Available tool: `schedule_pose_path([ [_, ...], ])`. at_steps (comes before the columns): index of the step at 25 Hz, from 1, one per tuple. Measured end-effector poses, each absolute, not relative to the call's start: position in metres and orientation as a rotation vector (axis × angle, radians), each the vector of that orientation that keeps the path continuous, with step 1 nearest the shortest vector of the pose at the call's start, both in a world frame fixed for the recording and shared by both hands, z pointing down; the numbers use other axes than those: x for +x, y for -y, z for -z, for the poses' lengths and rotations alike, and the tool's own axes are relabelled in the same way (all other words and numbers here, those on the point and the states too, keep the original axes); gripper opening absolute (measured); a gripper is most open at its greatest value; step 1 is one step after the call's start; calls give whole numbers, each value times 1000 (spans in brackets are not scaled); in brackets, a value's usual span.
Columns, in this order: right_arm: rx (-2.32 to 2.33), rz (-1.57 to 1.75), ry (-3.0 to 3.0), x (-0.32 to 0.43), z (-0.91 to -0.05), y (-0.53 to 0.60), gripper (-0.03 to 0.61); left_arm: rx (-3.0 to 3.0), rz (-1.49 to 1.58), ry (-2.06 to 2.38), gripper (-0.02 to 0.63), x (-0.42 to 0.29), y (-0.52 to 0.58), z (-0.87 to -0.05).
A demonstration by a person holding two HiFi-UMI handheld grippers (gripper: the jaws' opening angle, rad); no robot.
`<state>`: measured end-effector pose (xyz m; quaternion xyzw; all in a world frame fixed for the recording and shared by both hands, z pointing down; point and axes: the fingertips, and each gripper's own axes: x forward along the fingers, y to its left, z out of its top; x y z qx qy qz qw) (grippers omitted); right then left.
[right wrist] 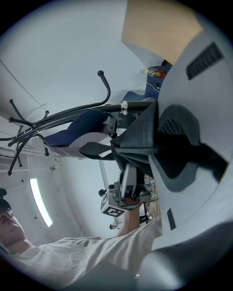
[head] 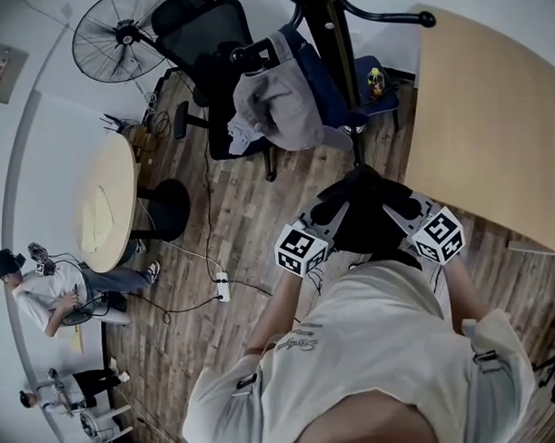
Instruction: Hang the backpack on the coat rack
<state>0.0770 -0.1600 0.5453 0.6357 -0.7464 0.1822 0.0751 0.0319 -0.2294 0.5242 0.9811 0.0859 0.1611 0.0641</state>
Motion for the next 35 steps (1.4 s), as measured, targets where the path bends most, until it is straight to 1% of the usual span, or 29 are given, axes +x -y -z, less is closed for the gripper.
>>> schedule_pose_path([
  [18, 1721, -747, 2298, 110, -624, 192, 29, 2850, -644, -164, 46, 63, 264, -604],
  [35, 1731, -770, 2280, 133, -629, 208, 31, 2879, -693, -209, 49, 92, 285, -604],
])
